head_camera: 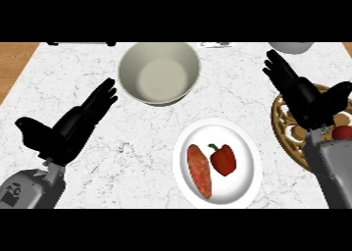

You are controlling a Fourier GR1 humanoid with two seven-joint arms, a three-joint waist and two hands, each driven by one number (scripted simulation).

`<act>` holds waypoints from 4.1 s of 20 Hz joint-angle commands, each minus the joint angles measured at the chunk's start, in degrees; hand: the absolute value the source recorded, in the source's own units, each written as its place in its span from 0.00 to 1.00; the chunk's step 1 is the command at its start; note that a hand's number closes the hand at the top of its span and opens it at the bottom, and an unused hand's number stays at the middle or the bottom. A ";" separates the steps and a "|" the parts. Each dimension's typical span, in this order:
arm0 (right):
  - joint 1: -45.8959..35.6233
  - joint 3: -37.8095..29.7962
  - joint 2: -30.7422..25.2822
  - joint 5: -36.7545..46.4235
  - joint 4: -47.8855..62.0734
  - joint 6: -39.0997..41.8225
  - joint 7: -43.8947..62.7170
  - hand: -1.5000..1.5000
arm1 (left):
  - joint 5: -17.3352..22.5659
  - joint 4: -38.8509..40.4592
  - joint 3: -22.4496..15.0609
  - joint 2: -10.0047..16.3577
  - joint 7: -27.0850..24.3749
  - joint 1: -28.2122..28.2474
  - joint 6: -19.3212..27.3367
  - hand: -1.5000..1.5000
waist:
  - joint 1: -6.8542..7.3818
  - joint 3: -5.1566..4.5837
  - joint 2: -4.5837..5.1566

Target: Pick the bell pepper from the plate and place it in the bowl

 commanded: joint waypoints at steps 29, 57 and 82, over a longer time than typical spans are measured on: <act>22.01 20.90 5.93 41.01 -40.99 -13.42 17.57 0.00 | -11.98 9.66 2.43 -10.50 -13.55 7.69 9.58 0.50 | -1.90 -1.00 0.13; 26.77 17.13 10.79 34.51 -35.77 3.56 20.51 0.00 | -19.04 7.25 8.43 -15.76 -7.60 4.93 6.75 0.50 | -2.13 -0.91 0.07; 23.51 10.61 16.19 38.54 -7.94 -2.12 2.57 0.00 | -20.70 3.77 14.11 -17.29 -5.49 7.49 -0.09 0.50 | -1.80 -0.90 0.17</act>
